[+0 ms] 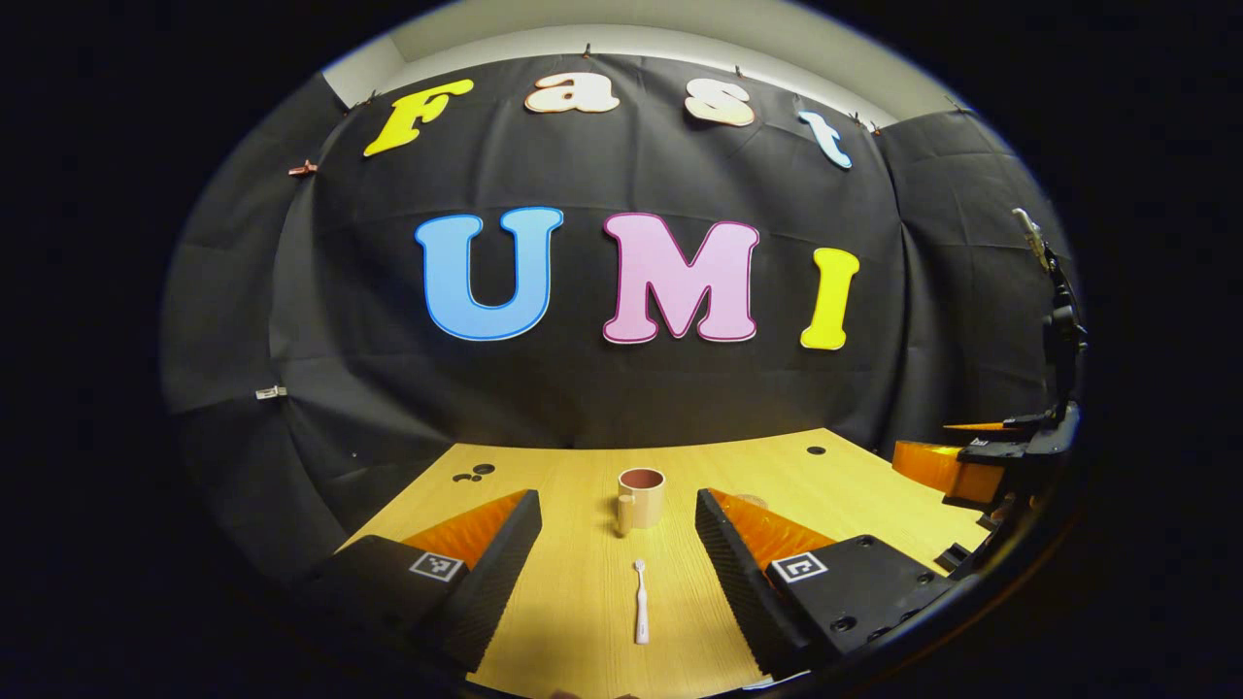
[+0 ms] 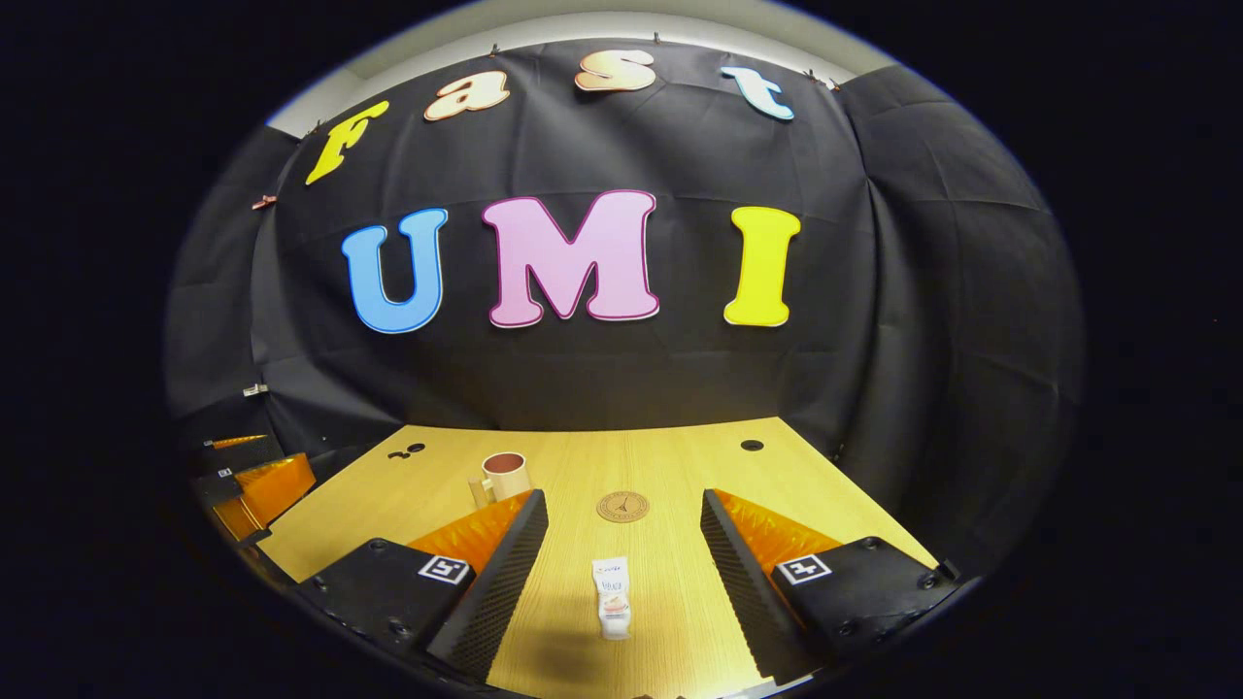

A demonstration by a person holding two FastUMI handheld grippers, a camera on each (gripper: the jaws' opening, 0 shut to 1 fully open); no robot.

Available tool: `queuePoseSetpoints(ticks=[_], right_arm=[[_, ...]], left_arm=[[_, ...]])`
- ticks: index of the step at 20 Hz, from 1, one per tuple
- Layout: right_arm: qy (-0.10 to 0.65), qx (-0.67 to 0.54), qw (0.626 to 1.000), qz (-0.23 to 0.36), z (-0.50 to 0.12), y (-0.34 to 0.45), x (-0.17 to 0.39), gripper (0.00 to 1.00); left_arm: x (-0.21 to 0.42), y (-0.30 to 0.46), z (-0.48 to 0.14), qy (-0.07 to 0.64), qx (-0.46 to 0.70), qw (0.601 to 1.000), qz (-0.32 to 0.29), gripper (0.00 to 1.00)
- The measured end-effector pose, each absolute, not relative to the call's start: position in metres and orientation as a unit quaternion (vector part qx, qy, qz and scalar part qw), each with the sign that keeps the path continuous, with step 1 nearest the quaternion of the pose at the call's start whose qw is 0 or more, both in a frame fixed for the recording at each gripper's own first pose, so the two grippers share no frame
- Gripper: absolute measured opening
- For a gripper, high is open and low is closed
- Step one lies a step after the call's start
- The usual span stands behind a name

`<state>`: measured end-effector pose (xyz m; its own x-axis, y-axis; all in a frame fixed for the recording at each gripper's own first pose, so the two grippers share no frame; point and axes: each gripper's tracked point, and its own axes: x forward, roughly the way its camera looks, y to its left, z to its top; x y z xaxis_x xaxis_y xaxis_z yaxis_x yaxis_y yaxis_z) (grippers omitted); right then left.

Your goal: Put the toothbrush and toothpaste on the desktop into the cup, then pick up the cup and place it on the coaster on the desktop.

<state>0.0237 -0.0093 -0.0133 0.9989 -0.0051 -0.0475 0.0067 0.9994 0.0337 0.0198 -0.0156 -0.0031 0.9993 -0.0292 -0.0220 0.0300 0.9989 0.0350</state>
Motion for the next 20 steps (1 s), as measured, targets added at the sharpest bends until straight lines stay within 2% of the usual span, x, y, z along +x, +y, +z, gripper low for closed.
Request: queuePoseSetpoints(ticks=[11,20], right_arm=[[0.050,0.013,0.999,0.004,-0.026,-0.007,0.040,0.97],[0.122,0.007,0.992,0.030,-0.063,0.010,0.074,0.97]], left_arm=[[0.030,-0.014,-0.009,0.022,0.018,1.000,-0.008,0.99],[0.035,0.008,-0.022,0.041,0.013,0.999,0.033,0.99]])
